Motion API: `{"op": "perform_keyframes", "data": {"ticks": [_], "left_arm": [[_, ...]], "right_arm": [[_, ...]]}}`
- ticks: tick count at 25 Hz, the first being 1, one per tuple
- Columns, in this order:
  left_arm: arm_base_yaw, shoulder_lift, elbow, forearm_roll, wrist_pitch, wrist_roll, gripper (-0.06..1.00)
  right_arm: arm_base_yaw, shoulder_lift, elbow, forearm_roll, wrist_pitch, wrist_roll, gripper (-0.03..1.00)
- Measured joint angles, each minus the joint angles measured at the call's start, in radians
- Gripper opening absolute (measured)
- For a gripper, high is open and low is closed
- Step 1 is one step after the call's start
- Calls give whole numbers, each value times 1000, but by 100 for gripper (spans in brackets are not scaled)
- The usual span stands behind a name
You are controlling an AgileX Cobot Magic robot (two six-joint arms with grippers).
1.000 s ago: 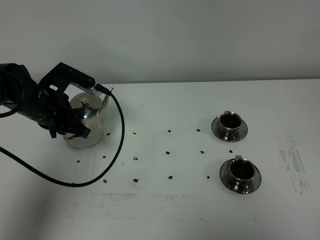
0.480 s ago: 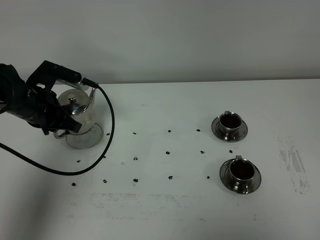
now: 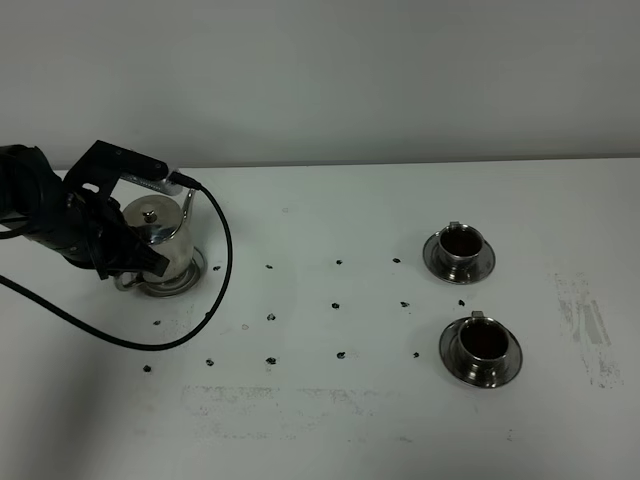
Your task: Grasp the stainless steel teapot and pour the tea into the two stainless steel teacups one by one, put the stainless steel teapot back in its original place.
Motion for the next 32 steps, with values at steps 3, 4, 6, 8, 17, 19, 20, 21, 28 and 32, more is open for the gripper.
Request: {"op": "perform_keyframes", "data": {"ticks": [3,4,6,8,17,19,20,21,28,32], "left_arm": [[-4,10,0,-1,-7,0,22],[-6,15,0,-1,-9,0,22],[-10,32,0,-1,-17,0,22],[-12,43,0,-1,-25,0,22],[-14,46,0,-1,-33,0,22],[-14,46,0,-1,-33,1,22],[-14,46,0,-1,-33,1,22],[-14,46,0,-1,-33,1,22],[-14,46,0,-1,-33,3,22],[-14,46,0,-1,-32,43,22]], "right_arm": [[0,0,0,0,0,0,29],[0,0,0,0,0,0,29],[0,0,0,0,0,0,29],[0,0,0,0,0,0,29],[0,0,0,0,0,0,29],[0,0,0,0,0,0,29],[0,0,0,0,0,0,29],[0,0,0,0,0,0,29],[0,0,0,0,0,0,29],[0,0,0,0,0,0,29]]}}
